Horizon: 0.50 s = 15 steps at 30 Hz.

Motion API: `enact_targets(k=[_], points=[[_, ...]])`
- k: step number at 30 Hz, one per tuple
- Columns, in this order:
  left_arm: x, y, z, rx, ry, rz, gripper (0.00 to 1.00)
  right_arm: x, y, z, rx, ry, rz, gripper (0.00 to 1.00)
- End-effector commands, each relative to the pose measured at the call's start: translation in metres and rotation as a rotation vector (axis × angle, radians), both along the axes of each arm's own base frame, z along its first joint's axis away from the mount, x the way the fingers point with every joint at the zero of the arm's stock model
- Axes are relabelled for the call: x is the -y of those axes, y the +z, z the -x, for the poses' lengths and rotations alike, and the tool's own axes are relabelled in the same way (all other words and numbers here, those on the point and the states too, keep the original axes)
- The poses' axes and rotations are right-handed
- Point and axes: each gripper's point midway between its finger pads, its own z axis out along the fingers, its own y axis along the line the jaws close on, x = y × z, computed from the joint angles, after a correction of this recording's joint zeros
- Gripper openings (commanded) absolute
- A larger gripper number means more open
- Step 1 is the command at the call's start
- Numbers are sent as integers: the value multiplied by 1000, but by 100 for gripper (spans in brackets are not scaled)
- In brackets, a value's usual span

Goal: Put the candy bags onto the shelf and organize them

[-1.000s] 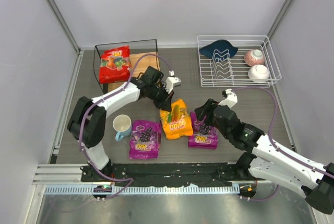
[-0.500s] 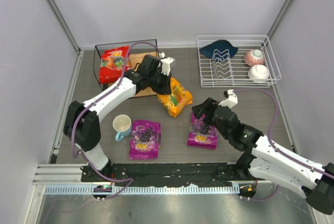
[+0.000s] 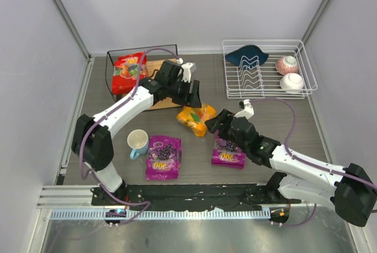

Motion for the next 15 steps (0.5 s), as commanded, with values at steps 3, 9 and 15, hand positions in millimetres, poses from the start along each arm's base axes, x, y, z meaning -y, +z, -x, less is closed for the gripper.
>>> enact_targets(k=[3, 9, 15], points=[[21, 26, 45, 3, -240, 1, 79, 5, 38, -5, 93, -36, -66, 71], [12, 24, 52, 98, -341, -46, 81, 33, 35, 1, 100, -103, -4, 68], [16, -11, 23, 222, -481, -161, 79, 32, 32, 4, 88, -93, -10, 61]])
